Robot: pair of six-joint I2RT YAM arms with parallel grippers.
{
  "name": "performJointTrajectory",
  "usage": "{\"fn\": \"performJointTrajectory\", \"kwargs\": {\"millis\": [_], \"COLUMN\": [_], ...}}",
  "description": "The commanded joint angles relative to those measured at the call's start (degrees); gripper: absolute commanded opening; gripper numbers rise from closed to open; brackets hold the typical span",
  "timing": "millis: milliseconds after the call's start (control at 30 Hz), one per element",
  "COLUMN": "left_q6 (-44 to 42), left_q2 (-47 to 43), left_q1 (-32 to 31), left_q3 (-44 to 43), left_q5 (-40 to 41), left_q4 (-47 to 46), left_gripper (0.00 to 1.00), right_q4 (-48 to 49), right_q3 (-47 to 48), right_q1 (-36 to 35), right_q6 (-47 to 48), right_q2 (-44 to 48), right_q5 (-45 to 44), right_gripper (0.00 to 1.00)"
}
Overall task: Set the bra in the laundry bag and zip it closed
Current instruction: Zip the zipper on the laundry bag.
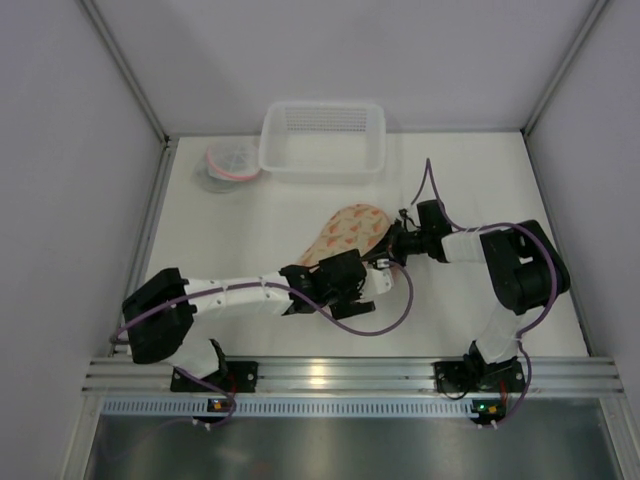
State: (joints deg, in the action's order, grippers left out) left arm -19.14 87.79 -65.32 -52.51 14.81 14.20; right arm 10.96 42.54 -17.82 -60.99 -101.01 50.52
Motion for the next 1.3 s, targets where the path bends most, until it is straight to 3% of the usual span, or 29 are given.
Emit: {"fn": "performJointTrajectory", "kwargs": {"millis": [0,200,300,433,633,1267], "left_q6": [0.7,-9.4,-15.1,-19.0,-28.0,-33.4], "left_q2": [-8.0,-13.0,-9.1,-1.4,6.7,29.3], "left_q1": [-0.2,0.0,0.1,0.0,0.0,0.0], "left_q3": [-1.7,-7.2,-13.5,-20.5,-25.6,-43.9], "left_q5": [-6.5,-17.9,-25.4,-29.5,-28.0,-13.5], "left_q4": [4.1,12.2,19.9,25.8,25.7,37.3], "left_gripper": [0.97,0.89,0.65,0.54,0.56,0.56], "right_q4": [0.0,-0.2,-0.3,-0.2,-0.2,-1.5], "right_q3": [1.8,1.8,1.8,2.3,2.8,3.1], "right_q1": [0.3,0.2,0.0,-0.4,-0.5,-1.2], "right_q6": [1.7,2.4,2.5,2.3,1.5,2.6], "right_q2": [1.5,2.1,1.8,1.0,-0.1,-0.1], "right_q5": [-0.1,-0.1,-0.1,0.3,0.7,0.2], "right_gripper": [0.00,0.00,0.00,0.00,0.00,0.00]}}
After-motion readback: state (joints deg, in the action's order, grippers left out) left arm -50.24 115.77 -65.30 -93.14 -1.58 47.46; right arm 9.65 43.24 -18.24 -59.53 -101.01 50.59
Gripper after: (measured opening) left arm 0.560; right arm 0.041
